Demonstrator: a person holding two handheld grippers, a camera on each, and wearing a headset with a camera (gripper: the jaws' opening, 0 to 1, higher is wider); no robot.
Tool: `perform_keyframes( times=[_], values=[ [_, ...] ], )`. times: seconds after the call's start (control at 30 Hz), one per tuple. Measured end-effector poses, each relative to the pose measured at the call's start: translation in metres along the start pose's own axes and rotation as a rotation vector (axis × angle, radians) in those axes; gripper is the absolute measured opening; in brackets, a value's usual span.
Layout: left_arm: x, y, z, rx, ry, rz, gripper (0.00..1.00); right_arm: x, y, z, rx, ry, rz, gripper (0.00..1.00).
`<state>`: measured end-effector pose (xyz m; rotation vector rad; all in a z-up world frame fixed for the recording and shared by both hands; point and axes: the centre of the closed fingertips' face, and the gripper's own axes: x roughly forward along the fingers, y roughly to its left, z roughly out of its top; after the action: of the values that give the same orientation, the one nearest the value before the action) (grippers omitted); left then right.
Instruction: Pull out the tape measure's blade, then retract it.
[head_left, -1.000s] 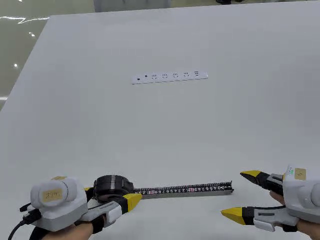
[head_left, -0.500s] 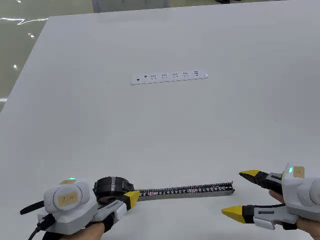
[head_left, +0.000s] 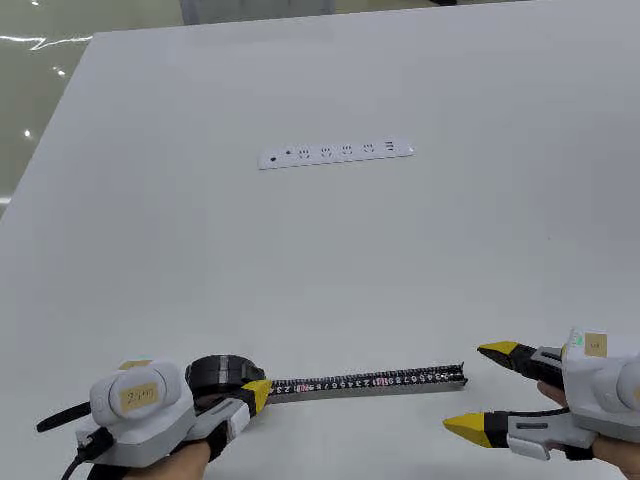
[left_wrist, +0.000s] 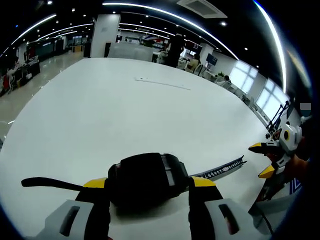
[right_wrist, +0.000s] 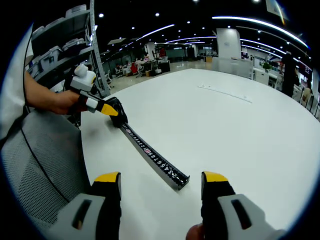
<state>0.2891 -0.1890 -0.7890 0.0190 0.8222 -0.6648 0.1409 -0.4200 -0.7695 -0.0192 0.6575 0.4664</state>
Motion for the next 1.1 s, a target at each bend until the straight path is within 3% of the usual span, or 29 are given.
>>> perform_keyframes(
  times=[0.9,1.1],
  values=[
    [0.0011,0.0020,0.0012,-0.031,0.010,0.012,0.59,0.0015,-0.0015,-0.0033,-0.003,0.007,0.006,0.62],
    [0.0010,0.0018,0.0008,-0.028,0.016,0.008,0.59,0.0016,-0.0025,-0.0037,-0.019,0.016,0.019,0.56]
  ],
)
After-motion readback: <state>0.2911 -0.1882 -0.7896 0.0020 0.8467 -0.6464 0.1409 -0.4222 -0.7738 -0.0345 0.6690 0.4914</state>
